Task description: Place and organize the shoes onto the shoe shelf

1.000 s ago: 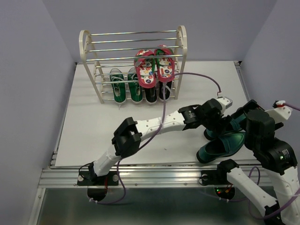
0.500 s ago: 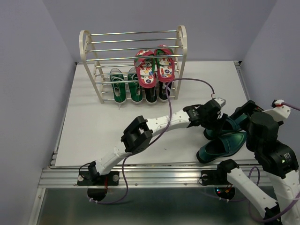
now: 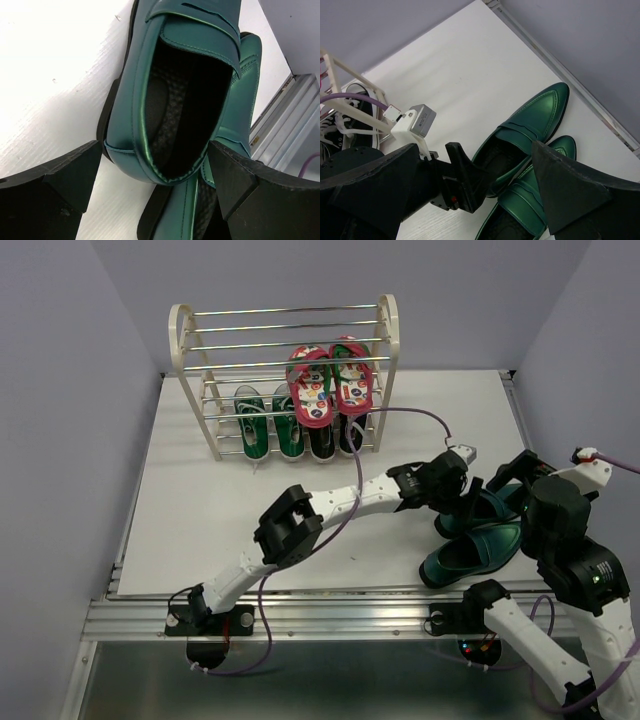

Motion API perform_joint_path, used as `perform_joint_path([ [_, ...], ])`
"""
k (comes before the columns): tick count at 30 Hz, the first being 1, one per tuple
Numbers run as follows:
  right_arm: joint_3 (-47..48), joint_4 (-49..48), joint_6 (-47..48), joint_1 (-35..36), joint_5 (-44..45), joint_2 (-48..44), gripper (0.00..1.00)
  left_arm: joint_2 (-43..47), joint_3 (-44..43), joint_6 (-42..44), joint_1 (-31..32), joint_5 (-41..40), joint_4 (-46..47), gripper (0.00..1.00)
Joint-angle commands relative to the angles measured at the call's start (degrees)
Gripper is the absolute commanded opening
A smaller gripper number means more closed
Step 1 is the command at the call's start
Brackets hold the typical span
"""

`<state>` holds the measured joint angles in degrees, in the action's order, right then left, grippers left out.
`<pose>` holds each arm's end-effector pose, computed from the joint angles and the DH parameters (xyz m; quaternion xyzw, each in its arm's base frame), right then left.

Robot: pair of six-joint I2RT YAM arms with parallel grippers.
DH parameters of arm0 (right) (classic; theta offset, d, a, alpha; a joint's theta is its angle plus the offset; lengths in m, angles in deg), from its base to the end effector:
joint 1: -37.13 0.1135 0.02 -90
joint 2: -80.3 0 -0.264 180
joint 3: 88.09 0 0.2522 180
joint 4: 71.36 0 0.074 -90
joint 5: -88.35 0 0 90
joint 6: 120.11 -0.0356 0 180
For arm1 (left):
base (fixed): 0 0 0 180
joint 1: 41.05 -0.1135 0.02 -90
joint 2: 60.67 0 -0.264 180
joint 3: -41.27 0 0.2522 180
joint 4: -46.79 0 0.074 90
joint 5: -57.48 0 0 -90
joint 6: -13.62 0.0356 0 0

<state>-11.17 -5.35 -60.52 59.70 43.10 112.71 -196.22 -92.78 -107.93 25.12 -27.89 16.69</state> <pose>0.0737 0.0035 0.3954 0.2660 0.7479 -0.0495 0.6061 0.2211 -0.5078 0.2344 0.2783 0.8268 -0.3903 0.2941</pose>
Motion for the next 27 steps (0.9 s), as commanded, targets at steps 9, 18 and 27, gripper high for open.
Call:
perform_joint_path([
  [9, -1.37, -4.26, 1.67, 0.11, 0.86, -0.15, 1.00, 4.07, 0.50, -2.02, -1.66, -2.78, 1.57, 0.96],
  [18, -2.68, -6.28, 3.78, 0.11, 2.53, -0.06, 1.00, 1.95, -0.03, -0.27, -0.61, -3.13, -0.45, 0.91],
  [27, -3.39, -8.21, 5.89, 0.11, 4.64, -0.85, 1.00, -1.65, -4.68, 0.79, 0.98, -2.87, -3.87, 0.90],
])
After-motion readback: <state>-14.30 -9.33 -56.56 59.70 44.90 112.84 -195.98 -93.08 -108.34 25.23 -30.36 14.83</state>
